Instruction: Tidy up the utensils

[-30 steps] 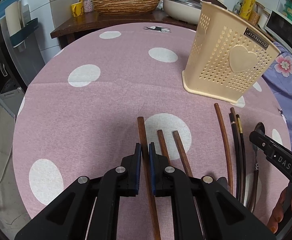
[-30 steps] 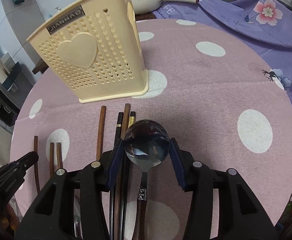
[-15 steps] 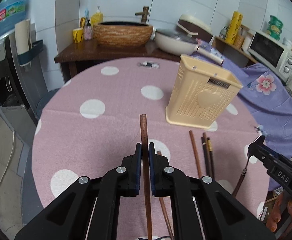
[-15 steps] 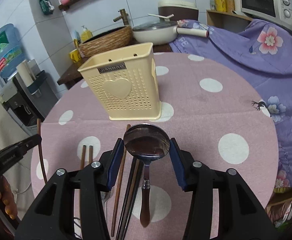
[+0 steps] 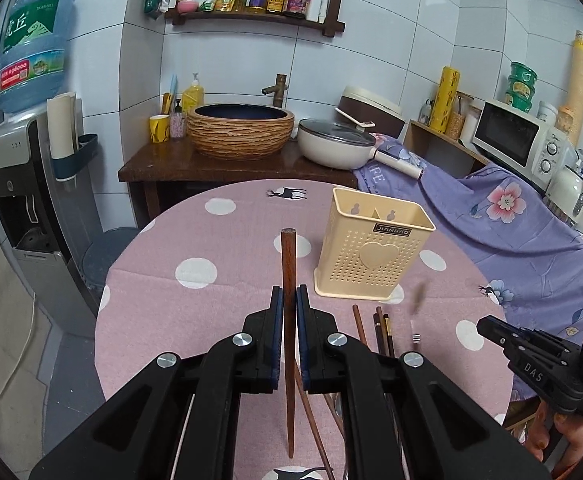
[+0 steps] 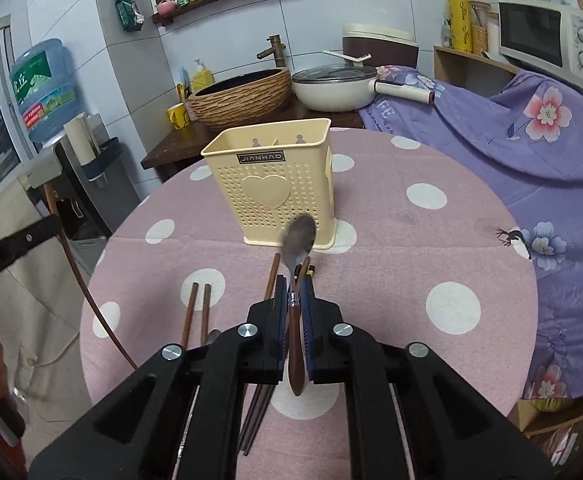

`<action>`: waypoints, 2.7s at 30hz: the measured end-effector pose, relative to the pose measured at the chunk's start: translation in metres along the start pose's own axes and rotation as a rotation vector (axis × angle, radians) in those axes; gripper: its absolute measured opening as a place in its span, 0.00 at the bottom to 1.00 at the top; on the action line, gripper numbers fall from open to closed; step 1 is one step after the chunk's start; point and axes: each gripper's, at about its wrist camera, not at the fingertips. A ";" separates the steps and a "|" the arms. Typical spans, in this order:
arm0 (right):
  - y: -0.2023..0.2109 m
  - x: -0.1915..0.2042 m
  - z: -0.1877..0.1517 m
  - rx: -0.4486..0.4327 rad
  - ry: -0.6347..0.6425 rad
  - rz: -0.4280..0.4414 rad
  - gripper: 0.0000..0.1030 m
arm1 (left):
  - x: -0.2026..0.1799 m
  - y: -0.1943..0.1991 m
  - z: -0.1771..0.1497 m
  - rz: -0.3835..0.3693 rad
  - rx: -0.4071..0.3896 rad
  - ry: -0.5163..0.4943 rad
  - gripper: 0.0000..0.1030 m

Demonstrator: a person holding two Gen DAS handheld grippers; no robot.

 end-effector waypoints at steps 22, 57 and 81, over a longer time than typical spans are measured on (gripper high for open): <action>-0.153 -0.007 0.014 0.182 -0.026 -0.035 0.59 | 0.000 -0.005 0.002 -0.005 0.001 0.005 0.06; -0.100 0.000 0.019 0.077 0.070 0.028 0.11 | -0.013 -0.002 0.008 -0.020 -0.039 -0.012 0.06; -0.213 0.030 0.017 0.266 0.189 0.042 0.36 | -0.009 -0.004 0.007 -0.028 -0.034 -0.008 0.06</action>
Point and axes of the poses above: each gripper's, at about its wrist camera, not at the fingertips, and y roughly against the way its jaws point, x to its left, z to its top, and after that the axes turned 15 degrees about y, right-handed
